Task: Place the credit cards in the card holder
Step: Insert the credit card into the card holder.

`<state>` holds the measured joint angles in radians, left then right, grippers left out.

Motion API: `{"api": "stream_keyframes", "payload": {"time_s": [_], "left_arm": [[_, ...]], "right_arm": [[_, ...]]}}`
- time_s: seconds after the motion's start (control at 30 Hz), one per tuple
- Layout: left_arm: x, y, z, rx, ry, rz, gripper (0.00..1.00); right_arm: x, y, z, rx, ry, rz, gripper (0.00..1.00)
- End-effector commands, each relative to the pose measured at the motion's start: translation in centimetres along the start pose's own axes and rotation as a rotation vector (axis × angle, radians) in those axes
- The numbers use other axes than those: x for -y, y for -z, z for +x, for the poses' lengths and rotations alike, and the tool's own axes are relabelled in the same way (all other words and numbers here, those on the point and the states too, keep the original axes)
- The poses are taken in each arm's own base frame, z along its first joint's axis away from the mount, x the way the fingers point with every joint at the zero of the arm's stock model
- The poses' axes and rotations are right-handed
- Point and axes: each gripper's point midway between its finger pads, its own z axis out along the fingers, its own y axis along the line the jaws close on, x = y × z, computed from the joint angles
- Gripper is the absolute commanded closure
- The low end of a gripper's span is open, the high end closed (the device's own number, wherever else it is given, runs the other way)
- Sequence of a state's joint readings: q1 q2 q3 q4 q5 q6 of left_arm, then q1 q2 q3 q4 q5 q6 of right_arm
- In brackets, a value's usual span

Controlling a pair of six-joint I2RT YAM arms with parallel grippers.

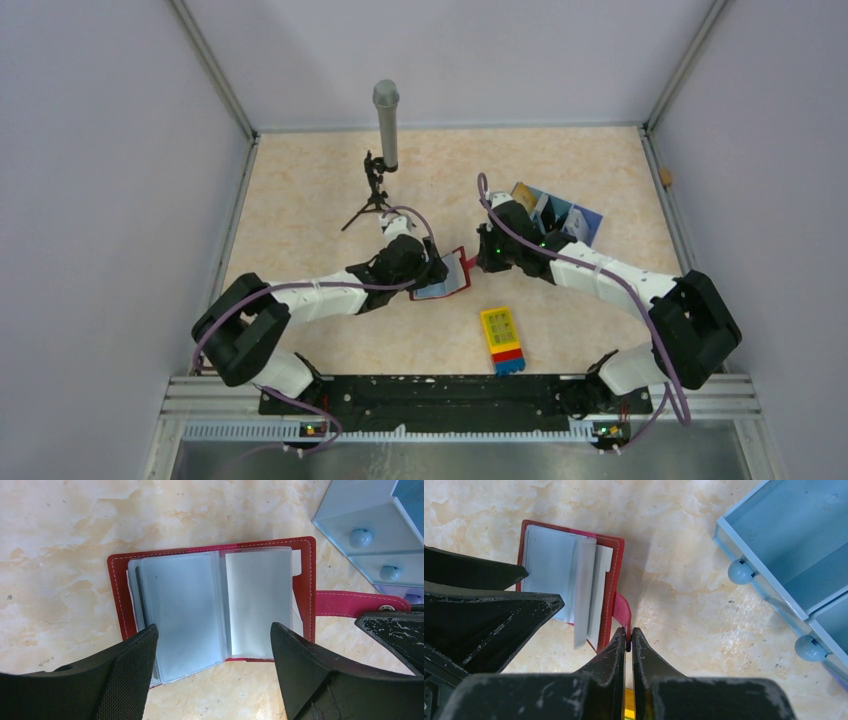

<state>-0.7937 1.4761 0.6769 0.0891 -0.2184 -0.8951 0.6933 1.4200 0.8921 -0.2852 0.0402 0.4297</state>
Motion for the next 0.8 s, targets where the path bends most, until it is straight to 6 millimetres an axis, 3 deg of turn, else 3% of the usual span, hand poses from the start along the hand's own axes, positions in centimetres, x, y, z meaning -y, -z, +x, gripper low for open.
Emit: {"api": "stream_keyframes", "payload": {"time_s": [0.0, 0.37, 0.77], "left_arm": [[0.8, 0.0, -0.6, 0.011, 0.01, 0.021, 0.17], [-0.3, 1.0, -1.4, 0.049, 0.0, -0.026, 0.16], [0.6, 0.7, -1.0, 0.029, 0.006, 0.011, 0.17]], "right_arm": [[-1.1, 0.4, -1.4, 0.039, 0.012, -0.019, 1.0], [-1.2, 0.2, -1.4, 0.034, 0.012, -0.022, 1.0], [-1.2, 0.2, -1.3, 0.03, 0.011, -0.023, 1.0]]}}
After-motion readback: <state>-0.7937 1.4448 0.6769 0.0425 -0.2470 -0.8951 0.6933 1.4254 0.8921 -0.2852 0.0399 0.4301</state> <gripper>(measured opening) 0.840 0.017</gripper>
